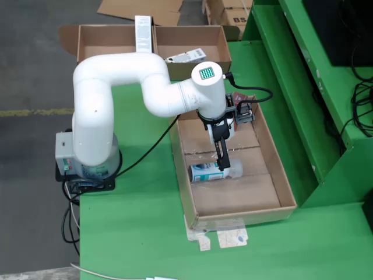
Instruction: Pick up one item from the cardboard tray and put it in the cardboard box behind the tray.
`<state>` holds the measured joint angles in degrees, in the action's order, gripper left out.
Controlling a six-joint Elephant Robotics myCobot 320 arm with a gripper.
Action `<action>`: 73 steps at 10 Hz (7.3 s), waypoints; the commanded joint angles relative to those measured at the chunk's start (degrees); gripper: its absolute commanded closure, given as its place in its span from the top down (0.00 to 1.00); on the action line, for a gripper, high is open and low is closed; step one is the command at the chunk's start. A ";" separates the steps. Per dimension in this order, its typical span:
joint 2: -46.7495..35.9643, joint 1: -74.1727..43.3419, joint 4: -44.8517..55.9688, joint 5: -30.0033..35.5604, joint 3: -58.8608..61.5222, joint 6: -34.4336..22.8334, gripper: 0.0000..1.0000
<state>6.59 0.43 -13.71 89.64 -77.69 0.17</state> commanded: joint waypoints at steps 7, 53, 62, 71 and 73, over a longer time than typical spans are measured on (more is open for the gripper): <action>-1.06 -0.17 -0.70 0.00 1.41 0.00 1.00; 47.19 0.53 22.34 -1.89 77.69 6.44 1.00; 20.57 -1.00 17.04 -0.81 33.42 9.02 1.00; 55.60 4.10 26.44 -0.73 77.69 7.90 1.00; 59.09 4.74 21.07 -0.99 77.69 8.24 1.00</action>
<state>50.27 4.04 13.27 89.03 -15.82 7.82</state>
